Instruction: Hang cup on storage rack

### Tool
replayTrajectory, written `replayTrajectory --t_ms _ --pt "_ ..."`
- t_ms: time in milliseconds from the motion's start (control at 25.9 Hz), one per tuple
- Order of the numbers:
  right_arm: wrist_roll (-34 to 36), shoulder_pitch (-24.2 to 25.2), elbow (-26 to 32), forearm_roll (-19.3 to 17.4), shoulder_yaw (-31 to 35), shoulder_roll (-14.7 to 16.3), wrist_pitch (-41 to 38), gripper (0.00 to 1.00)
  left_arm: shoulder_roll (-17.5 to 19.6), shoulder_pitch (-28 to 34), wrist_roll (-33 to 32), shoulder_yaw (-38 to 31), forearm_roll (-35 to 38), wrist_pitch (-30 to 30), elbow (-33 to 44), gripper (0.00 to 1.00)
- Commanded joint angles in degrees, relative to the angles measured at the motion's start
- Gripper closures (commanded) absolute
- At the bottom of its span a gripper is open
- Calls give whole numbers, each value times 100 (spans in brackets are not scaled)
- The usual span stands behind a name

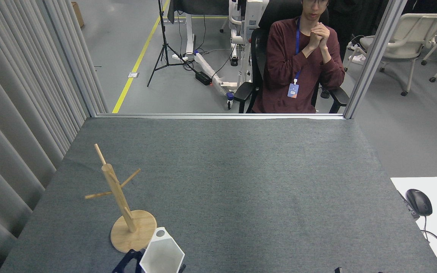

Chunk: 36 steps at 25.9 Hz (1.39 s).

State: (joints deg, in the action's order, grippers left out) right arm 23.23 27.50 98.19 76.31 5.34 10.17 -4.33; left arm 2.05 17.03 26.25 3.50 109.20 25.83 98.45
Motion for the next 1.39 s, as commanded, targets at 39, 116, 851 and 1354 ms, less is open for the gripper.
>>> replayTrajectory --t_ms 39,116,851,1354 --pt "15 54 -10 -2 142 -24 -6 2 -161 -7 3 -1018 -118 -69 8 84" --pt "15 54 -10 -2 142 -15 -6 2 -178 -25 3 -1440 -118 -245 8 84" --pt "-3 45 -28 7 142 -33 3 2 -90 -1035 144 -2433 647 -605 -599 83" --pt "-3 45 -36 7 142 -42 11 2 217 -1185 302 -1976 779 -491 -695 83"
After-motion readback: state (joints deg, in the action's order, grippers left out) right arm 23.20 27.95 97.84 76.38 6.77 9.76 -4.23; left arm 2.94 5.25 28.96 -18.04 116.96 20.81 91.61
